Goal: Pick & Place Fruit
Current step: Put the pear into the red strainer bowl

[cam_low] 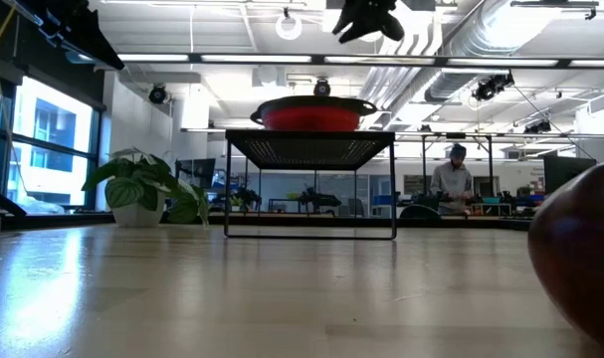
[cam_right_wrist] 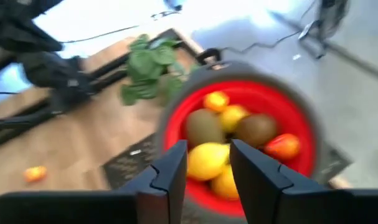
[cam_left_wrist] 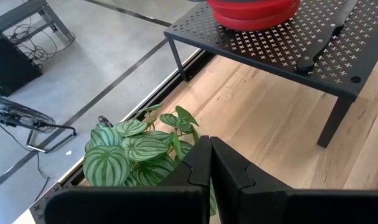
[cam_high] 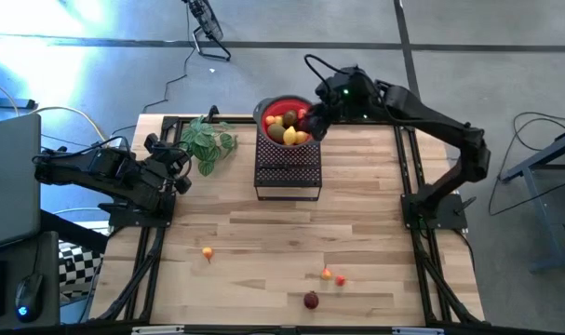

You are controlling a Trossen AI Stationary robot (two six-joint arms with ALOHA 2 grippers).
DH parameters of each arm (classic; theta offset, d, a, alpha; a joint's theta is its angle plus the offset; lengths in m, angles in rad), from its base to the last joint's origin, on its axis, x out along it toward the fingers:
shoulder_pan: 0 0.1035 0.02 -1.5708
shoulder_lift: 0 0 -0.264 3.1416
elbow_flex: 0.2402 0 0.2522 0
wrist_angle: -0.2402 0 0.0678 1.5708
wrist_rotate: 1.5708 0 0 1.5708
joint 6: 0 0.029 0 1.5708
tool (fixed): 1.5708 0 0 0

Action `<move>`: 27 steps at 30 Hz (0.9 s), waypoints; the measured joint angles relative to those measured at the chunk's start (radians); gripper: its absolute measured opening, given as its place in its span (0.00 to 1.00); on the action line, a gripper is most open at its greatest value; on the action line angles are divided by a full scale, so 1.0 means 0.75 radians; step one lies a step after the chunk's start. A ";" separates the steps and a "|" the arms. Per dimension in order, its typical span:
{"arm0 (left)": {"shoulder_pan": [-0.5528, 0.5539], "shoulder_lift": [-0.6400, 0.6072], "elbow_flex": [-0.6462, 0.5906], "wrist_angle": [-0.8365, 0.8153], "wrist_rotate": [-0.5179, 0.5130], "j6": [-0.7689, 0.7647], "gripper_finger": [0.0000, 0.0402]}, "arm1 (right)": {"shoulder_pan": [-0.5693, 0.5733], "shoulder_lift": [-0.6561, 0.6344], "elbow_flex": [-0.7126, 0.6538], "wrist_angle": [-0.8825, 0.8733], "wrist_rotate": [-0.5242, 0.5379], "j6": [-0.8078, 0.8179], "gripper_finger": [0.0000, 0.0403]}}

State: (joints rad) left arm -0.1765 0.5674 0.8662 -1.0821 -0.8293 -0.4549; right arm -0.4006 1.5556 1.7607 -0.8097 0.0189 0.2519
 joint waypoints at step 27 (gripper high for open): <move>0.000 0.000 0.000 0.002 0.004 -0.035 0.00 | 0.363 -0.015 -0.001 -0.321 -0.223 0.343 0.18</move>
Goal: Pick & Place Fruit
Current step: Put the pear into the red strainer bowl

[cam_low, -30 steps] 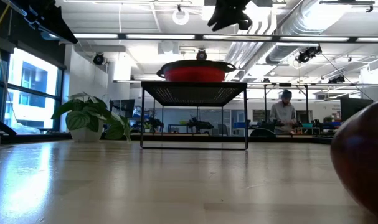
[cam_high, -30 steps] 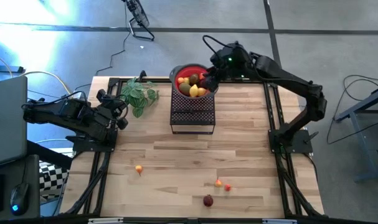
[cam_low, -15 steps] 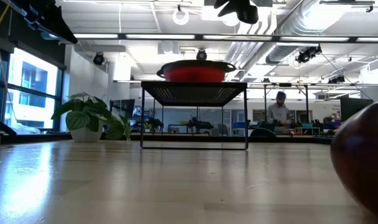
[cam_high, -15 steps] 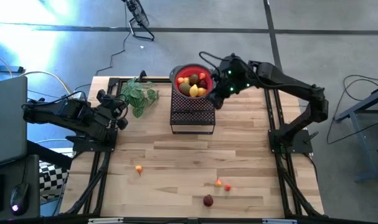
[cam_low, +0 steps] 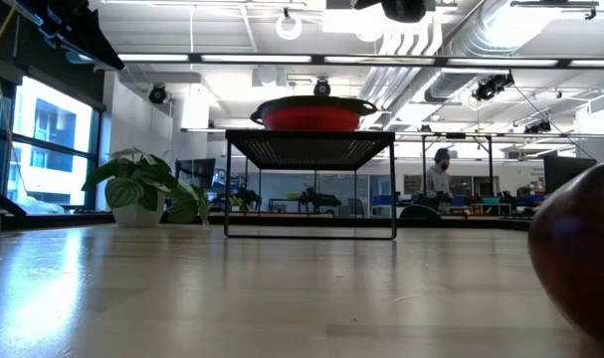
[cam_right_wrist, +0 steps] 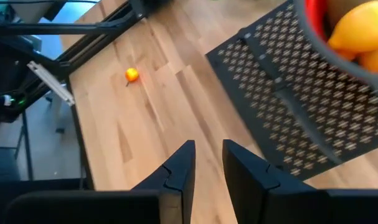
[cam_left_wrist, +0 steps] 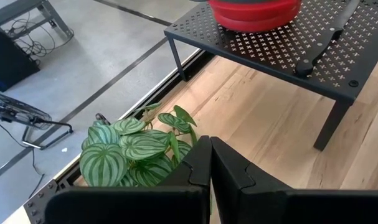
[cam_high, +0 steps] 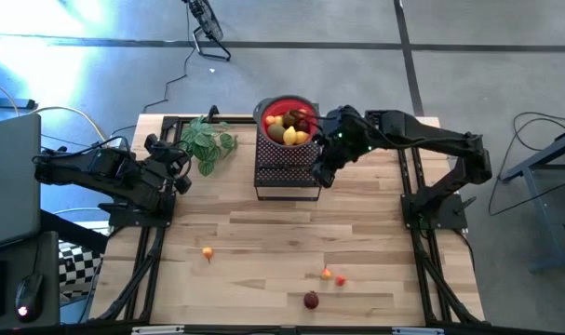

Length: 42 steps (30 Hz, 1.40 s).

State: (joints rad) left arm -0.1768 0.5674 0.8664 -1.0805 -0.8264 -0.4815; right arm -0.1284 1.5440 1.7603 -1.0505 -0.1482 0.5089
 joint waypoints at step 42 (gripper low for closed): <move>0.001 0.000 0.000 0.000 0.017 -0.063 0.00 | 0.800 0.001 -0.033 -0.304 0.487 1.500 0.17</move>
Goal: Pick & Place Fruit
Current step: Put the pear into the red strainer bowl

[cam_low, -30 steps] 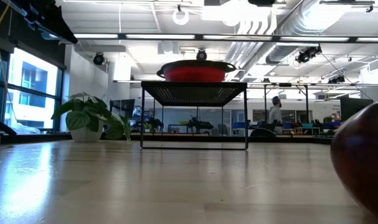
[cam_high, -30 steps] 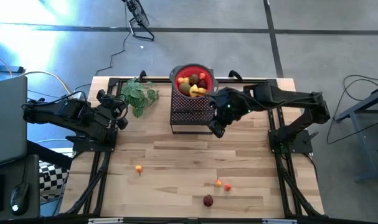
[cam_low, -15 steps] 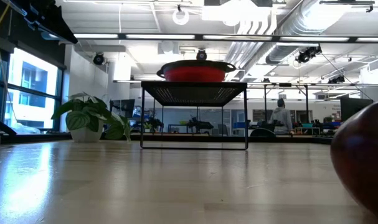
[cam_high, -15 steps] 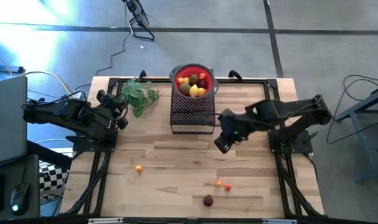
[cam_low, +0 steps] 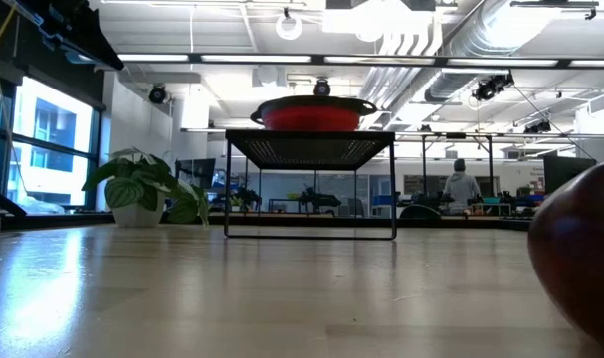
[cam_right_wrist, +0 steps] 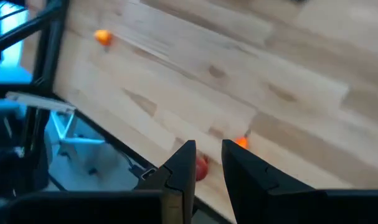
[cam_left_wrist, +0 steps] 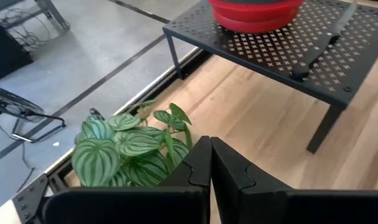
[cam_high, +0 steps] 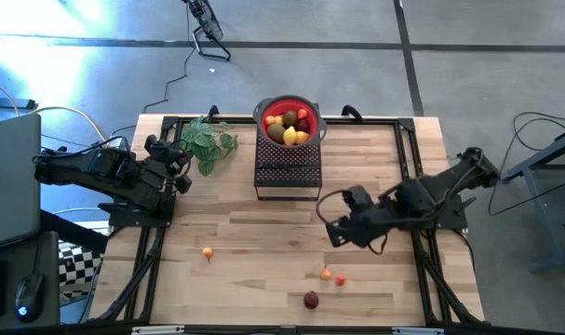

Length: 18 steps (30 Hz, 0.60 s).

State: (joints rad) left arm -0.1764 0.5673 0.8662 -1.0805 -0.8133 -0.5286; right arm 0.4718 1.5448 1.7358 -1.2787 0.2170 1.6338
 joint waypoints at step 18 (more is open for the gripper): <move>0.000 0.000 0.000 -0.003 0.130 -0.001 0.00 | 0.281 0.002 -0.442 0.242 -0.303 0.798 0.17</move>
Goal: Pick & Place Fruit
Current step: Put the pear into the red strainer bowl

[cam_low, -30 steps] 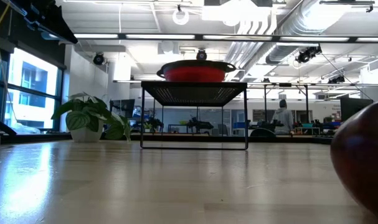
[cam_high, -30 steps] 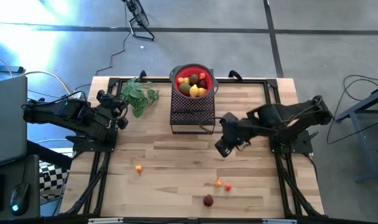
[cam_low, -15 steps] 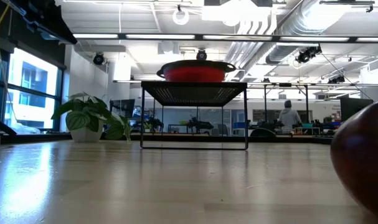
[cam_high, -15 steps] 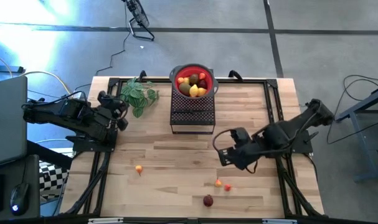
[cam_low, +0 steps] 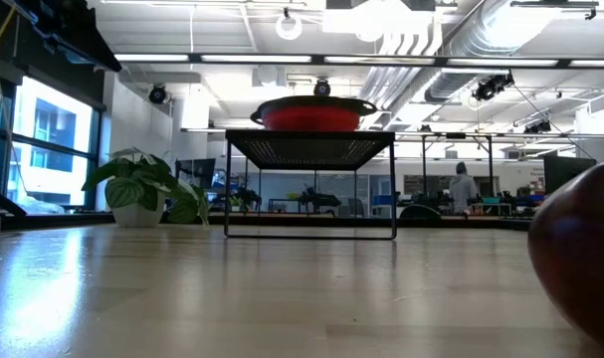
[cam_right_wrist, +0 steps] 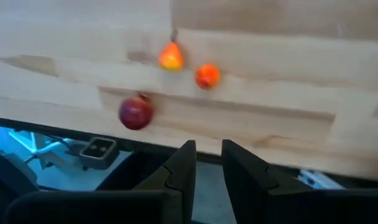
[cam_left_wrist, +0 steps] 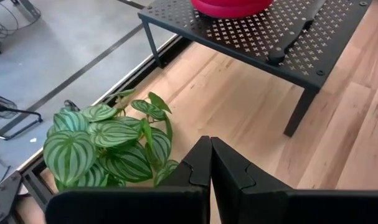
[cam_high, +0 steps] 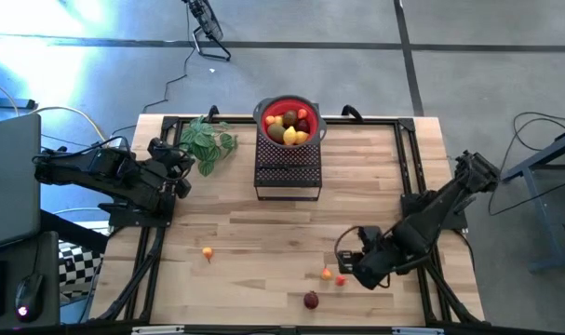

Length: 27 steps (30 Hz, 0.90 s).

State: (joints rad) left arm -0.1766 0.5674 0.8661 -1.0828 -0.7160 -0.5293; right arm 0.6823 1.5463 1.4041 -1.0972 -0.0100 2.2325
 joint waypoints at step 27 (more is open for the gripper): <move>0.000 -0.001 0.000 0.010 -0.015 0.000 0.00 | 0.104 -0.001 -0.240 0.391 0.050 0.160 0.17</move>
State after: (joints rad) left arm -0.1768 0.5671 0.8662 -1.0756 -0.7269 -0.5293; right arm 0.7605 1.5455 1.2243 -0.8040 0.0273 2.3528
